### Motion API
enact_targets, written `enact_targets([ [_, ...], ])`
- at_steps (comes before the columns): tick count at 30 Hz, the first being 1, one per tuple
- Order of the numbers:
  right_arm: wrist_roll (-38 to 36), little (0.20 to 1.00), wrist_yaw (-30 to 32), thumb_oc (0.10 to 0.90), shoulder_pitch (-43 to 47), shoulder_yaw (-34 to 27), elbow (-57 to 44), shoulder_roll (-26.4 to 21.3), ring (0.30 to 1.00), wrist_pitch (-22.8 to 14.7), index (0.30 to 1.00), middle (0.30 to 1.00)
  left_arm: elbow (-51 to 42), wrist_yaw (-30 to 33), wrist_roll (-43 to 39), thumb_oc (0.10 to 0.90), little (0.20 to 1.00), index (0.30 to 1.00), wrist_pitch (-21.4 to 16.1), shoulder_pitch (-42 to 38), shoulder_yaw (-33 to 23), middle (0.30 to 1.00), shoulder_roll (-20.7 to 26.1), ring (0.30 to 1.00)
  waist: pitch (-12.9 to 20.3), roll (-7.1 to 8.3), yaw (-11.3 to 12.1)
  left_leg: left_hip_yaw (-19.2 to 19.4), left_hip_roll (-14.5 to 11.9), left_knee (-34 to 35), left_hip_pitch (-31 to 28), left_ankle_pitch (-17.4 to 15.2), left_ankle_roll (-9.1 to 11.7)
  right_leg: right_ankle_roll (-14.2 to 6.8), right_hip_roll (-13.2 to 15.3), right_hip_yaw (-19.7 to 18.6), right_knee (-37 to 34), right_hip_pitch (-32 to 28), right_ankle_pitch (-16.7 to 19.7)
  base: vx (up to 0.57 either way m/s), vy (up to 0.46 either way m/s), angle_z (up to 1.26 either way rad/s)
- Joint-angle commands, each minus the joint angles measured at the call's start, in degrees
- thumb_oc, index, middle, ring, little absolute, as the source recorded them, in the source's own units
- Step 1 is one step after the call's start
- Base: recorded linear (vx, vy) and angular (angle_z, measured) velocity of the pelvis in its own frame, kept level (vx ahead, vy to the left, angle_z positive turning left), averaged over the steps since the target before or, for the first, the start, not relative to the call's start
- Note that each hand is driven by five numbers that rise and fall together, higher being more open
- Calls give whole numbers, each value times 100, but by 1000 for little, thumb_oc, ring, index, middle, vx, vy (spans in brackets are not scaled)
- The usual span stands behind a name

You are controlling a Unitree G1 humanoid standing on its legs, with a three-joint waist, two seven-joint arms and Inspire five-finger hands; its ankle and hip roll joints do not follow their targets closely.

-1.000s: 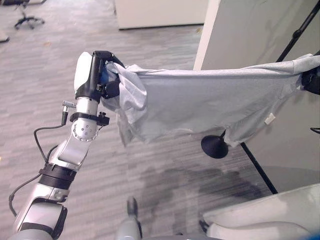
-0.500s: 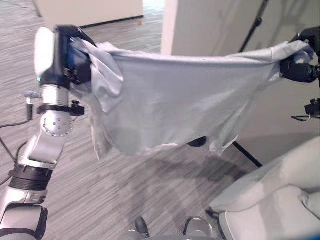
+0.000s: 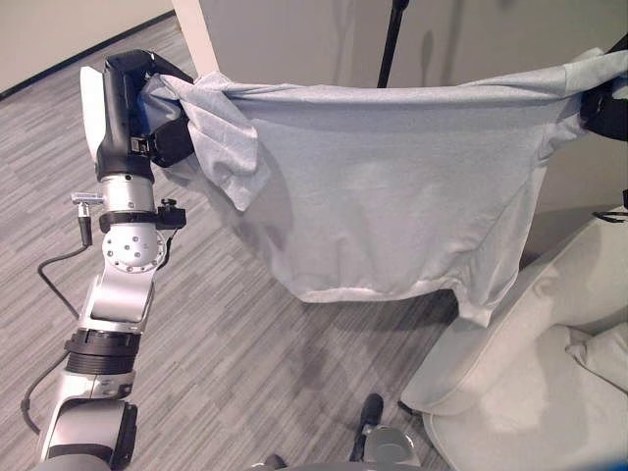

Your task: Hang the clothes on the sofa on the clothes rack.

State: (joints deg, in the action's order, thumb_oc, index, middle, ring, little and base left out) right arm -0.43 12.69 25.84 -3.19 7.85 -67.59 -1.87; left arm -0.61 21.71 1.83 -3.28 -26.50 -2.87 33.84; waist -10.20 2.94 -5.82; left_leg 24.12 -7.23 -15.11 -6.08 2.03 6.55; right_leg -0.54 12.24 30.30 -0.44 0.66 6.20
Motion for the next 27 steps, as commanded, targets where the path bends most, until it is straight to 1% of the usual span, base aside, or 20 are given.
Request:
enact_targets([
  [1,-152,300,526,400,816,-621,-258,-801,300,-122,300,300,-745,831,-145,400,300,300,-402,-481,-679,300,505,300,618,237,239,-532,-522,-1987,162,141,468,-320,-667,-316,-456,-147,-599,159,-185,-73],
  [2,-172,300,519,400,849,-605,-318,-783,300,-115,300,300,-812,929,-137,400,300,300,-396,-435,-764,300,467,300,579,300,279,-667,-602,-2485,395,204,463,-228,-718,-415,-456,-239,-673,157,-138,-59],
  [3,-156,300,528,400,853,-572,-352,-734,300,-111,300,300,-881,1076,-120,400,300,300,-417,-368,-859,300,425,300,525,378,368,-838,-620,-2910,692,115,391,-166,-742,-574,-456,-338,-733,237,-144,-84],
  [4,-108,300,550,400,882,-494,-427,-694,300,-122,300,300,-1028,1248,-81,400,300,300,-429,-303,-1000,300,399,300,472,503,497,-991,-551,-3225,1152,-96,143,-110,-742,-738,-456,-432,-691,200,-64,-73],
  [5,-105,300,562,400,911,-458,-443,-675,300,-134,300,300,-1124,1323,-39,400,300,300,-445,-259,-1080,300,421,300,472,536,552,-1108,-514,-3155,1346,-208,72,-131,-752,-865,-456,-451,-680,112,-10,-55],
  [6,-104,300,563,400,925,-443,-441,-670,300,-135,300,300,-1140,1325,-34,400,300,300,-438,-243,-1090,300,419,300,483,536,555,-1094,-516,-3160,1351,-217,66,-133,-751,-879,-456,-439,-679,114,37,-72],
  [7,-100,300,586,400,965,-393,-449,-662,300,-171,300,300,-1241,1393,-7,400,300,300,-458,-211,-1170,300,451,300,480,574,634,-1247,-477,-2915,1539,-316,8,-175,-734,-992,-456,-484,-666,105,45,-76],
  [9,-128,300,606,400,1091,-299,-465,-706,300,-213,300,300,-1372,1435,38,400,300,300,-477,-175,-1277,300,537,300,482,620,768,-1529,-336,-2031,1724,-388,-85,-230,-718,-1226,-456,-556,-677,176,104,-79],
  [11,-143,300,648,400,1336,-101,-438,-747,300,-296,300,300,-1444,1492,108,400,300,300,-457,-215,-1343,300,694,300,510,607,904,-1823,-153,-18,1452,-309,-124,-357,-695,-1408,-456,-583,-661,218,177,-79],
  [12,-152,300,668,400,1419,-58,-395,-773,300,-319,300,300,-1458,1519,155,400,300,300,-432,-202,-1389,300,765,300,529,573,947,-1915,-107,775,1372,-72,-43,-393,-707,-1439,-456,-624,-708,336,182,-78],
  [13,-174,300,734,400,1559,-13,-352,-827,300,-353,300,300,-1481,1533,168,400,300,300,-455,-216,-1430,300,929,300,553,510,1037,-1983,20,1818,1600,270,105,-396,-756,-1468,-456,-816,-847,337,149,-59],
  [14,-157,300,788,400,1598,21,-305,-837,300,-350,300,300,-1489,1584,177,400,300,300,-481,-251,-1426,300,969,300,532,500,1063,-1954,42,2001,1827,439,181,-376,-750,-1465,-456,-918,-880,346,124,-41],
  [15,-116,300,785,400,1586,35,-276,-858,300,-315,300,300,-1508,1614,185,400,300,300,-500,-289,-1408,300,976,300,576,472,1018,-1868,44,2011,1893,378,224,-405,-761,-1437,-456,-966,-899,308,102,-57],
  [17,-58,300,813,400,1671,138,-333,-791,300,-307,300,300,-1559,1706,258,400,300,300,-528,-338,-1361,300,1036,300,709,375,1061,-1983,83,2011,1641,376,271,-486,-765,-1557,-456,-1033,-972,315,143,-68],
  [19,-21,300,853,400,1810,195,-353,-730,300,-291,300,300,-1659,1723,340,400,300,300,-558,-301,-1405,300,1140,300,853,278,1071,-1980,110,2011,1430,443,252,-536,-696,-1626,-456,-1040,-947,203,183,-39],
  [20,-15,300,856,400,1837,225,-350,-717,300,-288,300,300,-1662,1725,347,400,300,300,-557,-284,-1417,300,1144,300,855,281,1083,-1952,108,2011,1415,427,248,-545,-689,-1652,-456,-1041,-944,198,162,-29],
  [24,153,300,929,400,2163,567,-93,-611,300,-180,300,300,-1572,1566,322,400,300,300,-542,-422,-1276,300,1434,300,1079,253,1164,-1666,343,2011,1017,131,24,-708,-320,-1674,-456,-1228,-855,248,207,-32],
  [25,176,300,945,400,2251,683,17,-598,300,-152,300,300,-1544,1467,280,400,300,300,-541,-556,-1155,300,1605,300,1108,226,1188,-1589,420,2011,905,8,-58,-762,-161,-1629,-159,-1244,-761,269,316,-28],
  [26,280,300,950,400,2418,878,166,-632,300,-68,300,300,-1486,1409,264,400,300,300,-504,-752,-1004,300,1727,300,1054,160,1175,-1505,497,2011,755,-59,-163,-774,26,-1711,533,-1016,-503,178,254,-28],
  [27,282,300,955,400,2465,916,186,-637,300,-67,300,300,-1467,1408,263,400,300,300,-502,-778,-995,300,1729,300,1036,155,1193,-1489,505,2011,749,-61,-178,-788,46,-1743,620,-970,-529,138,235,-29],
])
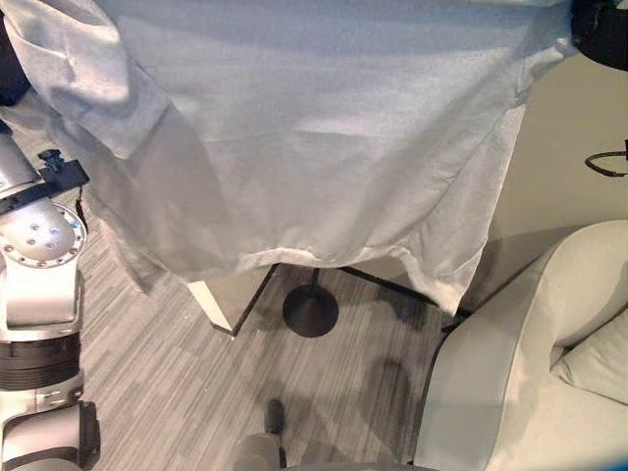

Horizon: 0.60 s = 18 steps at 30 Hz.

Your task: Hang the clothes on the sofa on the clothes rack.

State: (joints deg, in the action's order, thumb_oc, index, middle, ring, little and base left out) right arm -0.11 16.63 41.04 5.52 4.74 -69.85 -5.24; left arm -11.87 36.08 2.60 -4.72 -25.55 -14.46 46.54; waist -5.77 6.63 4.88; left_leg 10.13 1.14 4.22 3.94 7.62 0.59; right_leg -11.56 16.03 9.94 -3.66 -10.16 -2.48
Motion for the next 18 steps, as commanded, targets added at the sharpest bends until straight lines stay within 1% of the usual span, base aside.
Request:
enact_targets([
  [1,290,300,586,400,1064,128,560,-443,300,318,300,300,-329,-90,122,400,300,300,-363,-948,289,300,456,300,510,-232,68,-56,-279,78,-369,-695,353,274,-236,238,1412,311,600,47,152,-25],
  [2,309,300,616,400,1259,284,640,-486,300,345,300,300,-288,-122,60,400,300,300,-363,-1012,347,300,483,300,435,-289,53,0,-277,78,-402,-680,274,286,-170,179,1783,536,738,115,218,-29],
  [3,284,300,659,400,1443,476,817,-464,300,369,300,300,-165,-220,-49,400,300,300,-339,-1205,536,300,558,300,393,-364,-24,118,-294,78,-502,-785,243,281,-21,218,2115,781,863,72,146,-19],
  [4,297,300,652,400,1491,504,854,-459,300,407,300,300,-132,-242,-76,400,300,300,-339,-1275,566,300,574,300,386,-379,-24,156,-304,78,-537,-832,239,272,90,286,2080,865,880,76,84,-23],
  [5,295,300,652,400,1541,541,875,-464,300,409,300,300,-106,-241,-82,400,300,300,-345,-1308,578,300,580,300,386,-377,-13,169,-297,78,-530,-839,233,267,98,272,2084,882,879,86,-43,-45],
  [6,327,300,673,400,1683,585,923,-481,300,476,300,300,-95,-307,-170,400,300,300,-398,-1373,593,300,599,300,382,-373,-10,278,-334,78,-595,-942,269,223,318,482,1641,1028,961,80,-42,-52],
  [7,324,300,672,400,1704,600,931,-481,300,476,300,300,-92,-313,-176,400,300,300,-402,-1374,587,300,602,300,390,-377,-11,282,-338,78,-590,-949,269,221,307,493,1580,1005,989,139,-82,-56],
  [8,269,300,687,400,1758,599,911,-467,300,472,300,300,-88,-335,-193,400,300,300,-425,-1365,565,300,641,300,393,-398,-22,319,-379,78,-646,-1042,304,175,330,606,1222,1048,1004,127,-69,-38],
  [9,240,300,723,400,1783,586,925,-458,300,472,300,300,-67,-324,-206,400,300,300,-442,-1345,538,300,672,300,379,-406,-47,329,-407,78,-699,-1086,334,120,286,668,853,1187,1091,236,-108,-41],
  [10,297,300,796,400,1749,584,1056,-545,300,535,300,300,20,-254,-73,400,300,300,-355,-1328,497,300,782,300,348,-416,-146,256,-403,78,-790,-1147,367,35,92,456,249,1398,1154,219,-80,-23],
  [11,325,300,778,400,1769,611,1093,-582,300,560,300,300,72,-205,143,400,300,300,-263,-1338,488,300,879,300,363,-395,-137,215,-375,78,-772,-1152,369,47,-2,320,-59,1290,1087,147,-50,3],
  [12,324,300,778,400,1789,622,1102,-579,300,560,300,300,76,-196,156,400,300,300,-258,-1350,495,300,881,300,353,-381,-138,224,-366,78,-760,-1118,369,62,2,321,-98,1286,1131,121,-95,21],
  [13,209,300,790,400,1834,558,1210,-523,300,549,300,300,95,-128,376,400,300,300,-201,-1288,336,300,900,300,394,-301,-84,224,-373,78,-781,-1128,411,2,-22,354,-134,1222,1119,72,-87,30],
  [14,208,300,790,400,1838,562,1211,-521,300,548,300,300,90,-129,378,400,300,300,-199,-1283,331,300,900,300,397,-297,-87,224,-369,78,-773,-1121,410,3,-19,352,-134,1229,1124,201,-201,28],
  [15,148,300,802,400,1925,538,1244,-626,300,514,300,300,43,-75,442,400,300,300,-218,-1150,204,300,802,300,470,-189,-37,212,-419,78,-777,-1115,448,1,-83,414,-134,1148,1160,111,-122,15],
  [16,142,300,801,400,1938,557,1249,-634,300,509,300,300,28,-76,444,400,300,300,-219,-1129,188,300,788,300,479,-199,-47,201,-422,78,-769,-1111,453,4,-85,428,-134,1149,1154,202,-224,9],
  [17,73,300,799,400,2035,606,1310,-710,300,481,300,300,72,-66,490,400,300,300,-197,-1074,176,300,689,300,550,-148,-40,198,-479,78,-763,-1091,478,28,-150,551,-134,1090,1089,127,-145,3],
  [18,34,300,787,400,2095,661,1368,-745,300,465,300,300,127,-57,511,400,300,300,-183,-1094,206,300,653,300,590,-136,-48,169,-509,78,-759,-1083,497,40,-185,620,-134,1044,1025,162,-192,11],
])
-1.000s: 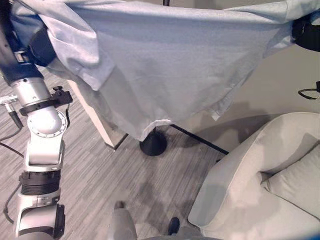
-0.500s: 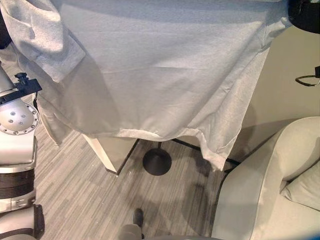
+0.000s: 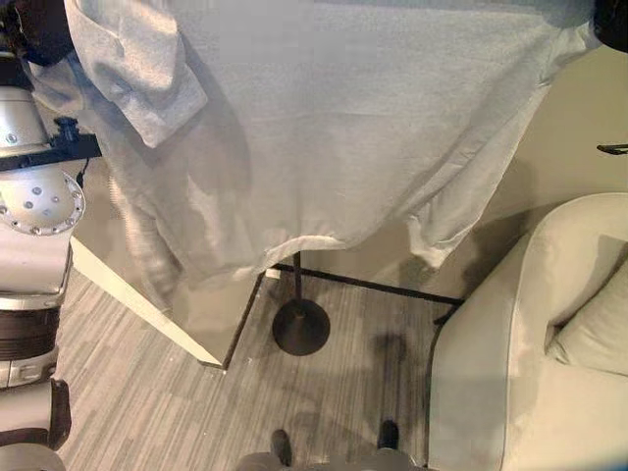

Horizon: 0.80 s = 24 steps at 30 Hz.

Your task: Hang the clothes on the sofa on the clothes rack.

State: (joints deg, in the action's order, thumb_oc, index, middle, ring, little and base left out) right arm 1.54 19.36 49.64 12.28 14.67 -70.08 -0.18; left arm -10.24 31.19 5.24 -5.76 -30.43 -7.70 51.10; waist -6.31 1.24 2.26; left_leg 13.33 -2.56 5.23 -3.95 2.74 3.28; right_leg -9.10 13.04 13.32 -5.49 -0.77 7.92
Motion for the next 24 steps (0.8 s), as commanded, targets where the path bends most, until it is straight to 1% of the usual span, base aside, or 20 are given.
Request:
enact_targets([
  [1,-170,300,500,400,1296,33,417,-745,300,-63,300,300,38,438,262,400,300,300,-68,-617,-450,300,191,300,675,419,208,-160,-170,-23,32,-581,252,-202,89,356,49,59,-65,105,-134,20],
  [4,-253,300,455,400,1518,241,570,-784,300,-88,300,300,421,458,283,400,300,300,7,-736,-293,300,241,300,741,465,193,-168,-246,-23,4,-559,314,-167,19,470,49,-49,-171,104,-128,27],
  [7,-411,300,380,400,1996,677,880,-731,300,-127,300,300,832,471,331,400,300,300,106,-883,-141,300,370,300,769,500,219,-158,-306,-23,-14,-528,360,-135,-37,538,49,-106,-261,73,-91,11],
  [9,-596,300,335,400,2296,899,1033,-630,300,-159,300,300,1123,438,368,400,300,300,182,-943,-71,300,454,300,792,470,217,-135,-337,-23,-21,-515,387,-119,-58,575,49,-130,-306,77,-69,12],
  [11,-676,300,300,400,2653,1220,1211,-514,300,-196,300,300,1422,429,525,400,300,300,288,-1061,54,300,672,300,807,475,228,-117,-373,-23,-31,-508,415,-102,-84,611,49,-160,-339,61,-48,14],
  [12,-681,300,300,400,2699,1262,1228,-513,300,-200,300,300,1433,432,523,400,300,300,285,-1068,51,300,671,300,806,470,224,-119,-369,-23,-23,-502,414,-101,-81,612,49,-154,-336,63,-42,10],
  [13,-756,300,284,400,2905,1423,1354,-428,300,-189,300,300,1676,415,585,400,300,300,399,-1166,156,300,796,300,822,459,229,-104,-387,-23,-33,-499,433,-97,-95,631,49,-167,-355,43,-34,9],
  [15,-792,300,266,400,3215,1687,1493,-350,300,-207,300,300,1873,390,612,400,300,300,414,-1336,315,300,859,300,827,463,216,-97,-397,-23,-7,-478,443,-92,-96,638,49,-143,-352,45,-29,7],
  [17,-767,300,216,400,3597,2097,1832,-214,300,-198,300,300,2265,303,649,400,300,300,473,-1723,708,300,1044,300,839,437,214,-79,-438,-23,-19,-492,481,-99,-121,658,49,-169,-397,58,-27,11],
  [18,-605,300,160,400,4143,2688,2273,-81,300,-128,300,300,2615,222,617,400,300,300,491,-2191,1166,300,1159,300,842,431,202,-44,-468,-23,-7,-462,519,-114,-131,694,49,-164,-403,37,-32,17],
  [19,-586,300,98,400,4520,3041,2627,28,300,-109,300,300,2879,226,575,400,300,300,486,-2546,1451,300,1143,300,820,417,212,-38,-478,-23,17,-448,530,-119,-137,700,49,-144,-401,26,-29,16],
  [21,-201,300,26,400,5223,3875,3317,264,300,-24,300,300,3267,151,566,400,300,300,477,-3269,2126,300,1114,300,784,406,206,-21,-499,-23,86,-385,564,-133,-148,711,49,-79,-380,-14,-17,11],
  [22,-58,300,-11,400,5463,4159,3610,389,300,26,300,300,3478,136,558,400,300,300,484,-3601,2421,300,1058,300,753,387,209,-16,-510,-23,130,-358,579,-141,-152,716,49,-42,-375,-46,-35,4],
  [23,45,300,-39,400,5766,4416,3957,583,300,90,300,300,3888,78,469,400,300,300,475,-4168,2923,300,861,300,711,355,175,-15,-524,-23,231,-320,595,-156,-153,709,49,59,-353,-35,-28,2],
  [24,42,300,-40,400,5774,4419,3962,576,300,87,300,300,3903,80,465,400,300,300,471,-4195,2943,300,856,300,707,360,181,-14,-523,-23,233,-320,595,-155,-153,709,49,62,-352,-43,-28,5],
])
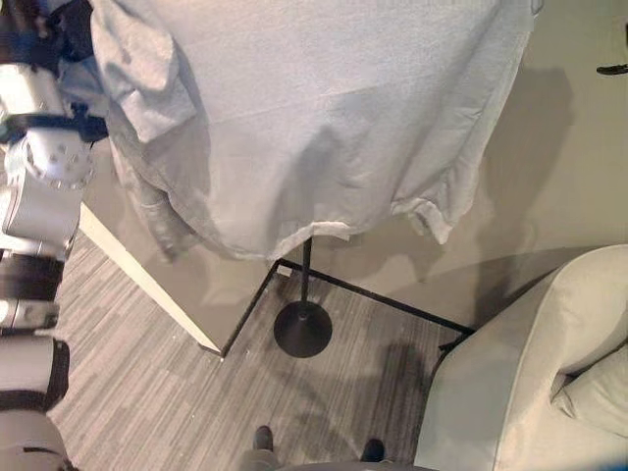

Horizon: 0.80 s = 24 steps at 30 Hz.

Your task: Hang the clothes on the sofa on the clothes rack.

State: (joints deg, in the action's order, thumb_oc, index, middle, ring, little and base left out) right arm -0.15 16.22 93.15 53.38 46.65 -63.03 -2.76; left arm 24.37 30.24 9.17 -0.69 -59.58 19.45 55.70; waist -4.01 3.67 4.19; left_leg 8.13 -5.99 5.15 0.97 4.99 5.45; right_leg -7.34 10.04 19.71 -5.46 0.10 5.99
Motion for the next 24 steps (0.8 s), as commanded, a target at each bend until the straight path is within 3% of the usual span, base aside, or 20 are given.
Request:
enact_targets([
  [1,284,300,269,400,1541,420,898,1,300,396,300,300,571,169,102,400,300,300,-15,-1552,459,300,342,300,455,101,-24,514,-191,-15,-198,-520,389,-340,151,72,46,29,-150,-17,-15,3],
  [8,376,300,213,400,1478,360,1506,537,300,561,300,300,1152,70,297,400,300,300,159,-2375,1198,300,-87,300,288,29,-34,471,-191,-15,33,-457,394,-339,145,56,46,234,-123,-12,-4,1],
  [12,499,300,152,400,1145,238,1459,620,300,610,300,300,1130,37,479,400,300,300,260,-2300,1149,300,-166,300,215,30,-27,454,-177,-15,71,-461,374,-322,153,37,46,263,-112,-10,-1,-1],
  [17,722,300,57,400,241,-350,876,582,300,743,300,300,592,-28,801,400,300,300,504,-1304,382,300,-303,300,66,36,-14,412,-166,-15,63,-512,322,-286,156,2,46,268,-131,-2,1,-1],
  [22,926,300,-65,400,-1455,-1523,-423,349,300,788,300,300,-98,-206,815,400,300,300,535,826,-1059,300,-498,300,30,29,-21,410,-139,-15,-44,-625,251,-221,162,-74,46,206,-146,25,12,-4],
  [24,997,300,-99,400,-1794,-1739,-612,326,300,795,300,300,-239,-248,786,400,300,300,520,1236,-1278,300,-537,300,63,27,-23,413,-136,-15,-85,-649,241,-216,163,-83,46,177,-156,32,15,-5],
])
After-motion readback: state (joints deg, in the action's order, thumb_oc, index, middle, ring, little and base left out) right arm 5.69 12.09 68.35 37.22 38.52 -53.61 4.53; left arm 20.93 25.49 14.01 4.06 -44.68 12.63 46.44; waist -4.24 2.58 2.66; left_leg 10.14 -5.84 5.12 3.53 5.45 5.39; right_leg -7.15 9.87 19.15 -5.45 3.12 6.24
